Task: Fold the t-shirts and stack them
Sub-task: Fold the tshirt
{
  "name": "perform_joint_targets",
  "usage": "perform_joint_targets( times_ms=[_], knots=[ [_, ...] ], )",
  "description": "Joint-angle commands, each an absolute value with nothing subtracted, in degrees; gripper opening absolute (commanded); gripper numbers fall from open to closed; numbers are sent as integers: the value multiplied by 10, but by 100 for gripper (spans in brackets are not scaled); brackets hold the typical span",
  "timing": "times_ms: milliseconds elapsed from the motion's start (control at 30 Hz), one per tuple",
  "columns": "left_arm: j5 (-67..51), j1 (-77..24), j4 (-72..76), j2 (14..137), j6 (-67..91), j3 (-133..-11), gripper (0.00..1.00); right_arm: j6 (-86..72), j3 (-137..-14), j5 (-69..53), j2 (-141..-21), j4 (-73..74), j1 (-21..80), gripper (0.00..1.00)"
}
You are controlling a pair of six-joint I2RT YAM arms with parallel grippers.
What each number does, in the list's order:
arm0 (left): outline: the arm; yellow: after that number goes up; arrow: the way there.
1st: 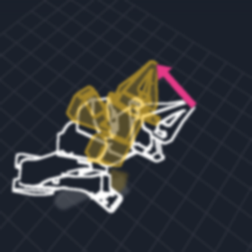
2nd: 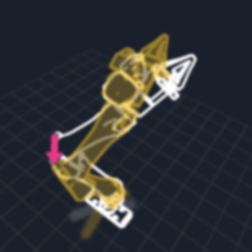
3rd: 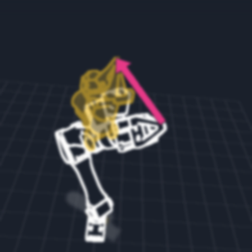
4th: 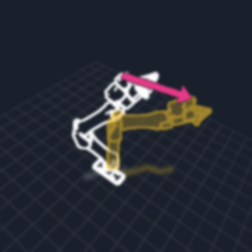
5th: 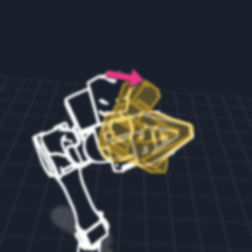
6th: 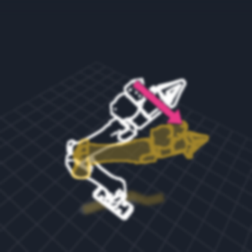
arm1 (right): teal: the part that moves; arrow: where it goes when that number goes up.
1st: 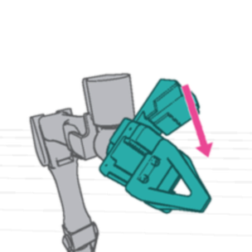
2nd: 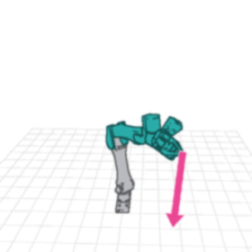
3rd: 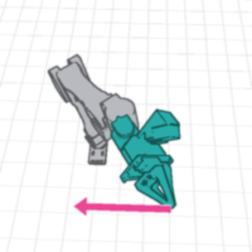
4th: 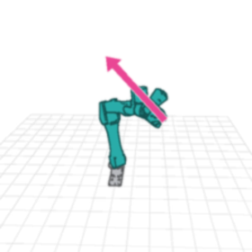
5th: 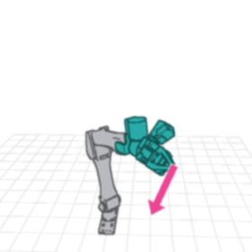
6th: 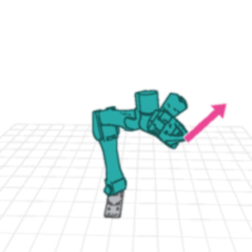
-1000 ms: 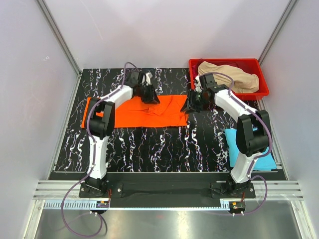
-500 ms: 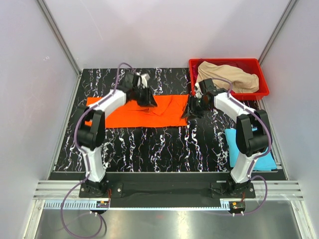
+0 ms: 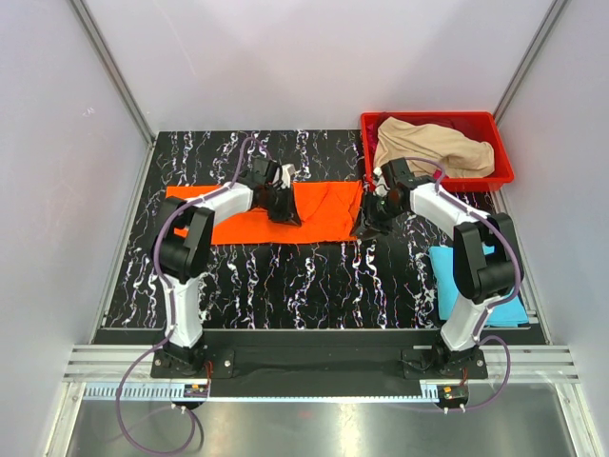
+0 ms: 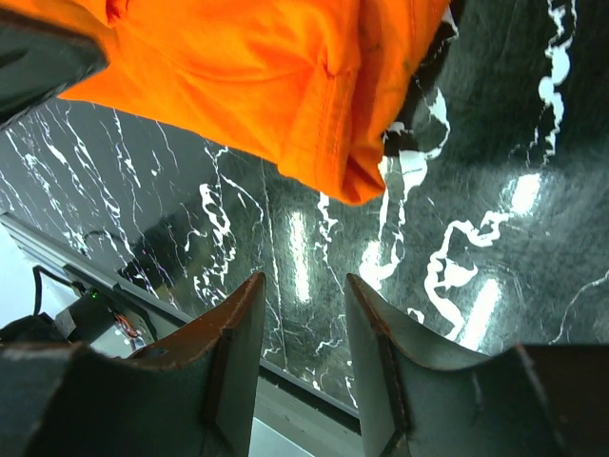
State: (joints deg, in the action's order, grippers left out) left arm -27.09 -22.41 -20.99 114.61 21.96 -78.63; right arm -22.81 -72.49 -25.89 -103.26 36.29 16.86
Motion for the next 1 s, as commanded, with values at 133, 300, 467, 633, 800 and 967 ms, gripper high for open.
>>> perform_joint_targets(
  times_ms=[133,300,467,633,800,967],
  knots=[
    [-230,-228,-212,1185,197,-858,8,-221,-710,-241,-985,359,169,46],
    [-211,-215,-230,1223,188,-924,8,-224,-720,-238,-987,367,170,46],
    [-161,-179,-297,1270,188,-1038,10,-223,-730,-238,-988,374,169,46],
    [-97,-153,-332,1249,174,-1076,13,-224,-746,-240,-999,374,170,46],
    [-118,-152,-309,1173,161,-1014,26,-221,-776,-243,-1028,376,169,47],
    [-226,-162,-241,1122,184,-900,25,-207,-823,-243,-1086,399,169,46]
  ],
)
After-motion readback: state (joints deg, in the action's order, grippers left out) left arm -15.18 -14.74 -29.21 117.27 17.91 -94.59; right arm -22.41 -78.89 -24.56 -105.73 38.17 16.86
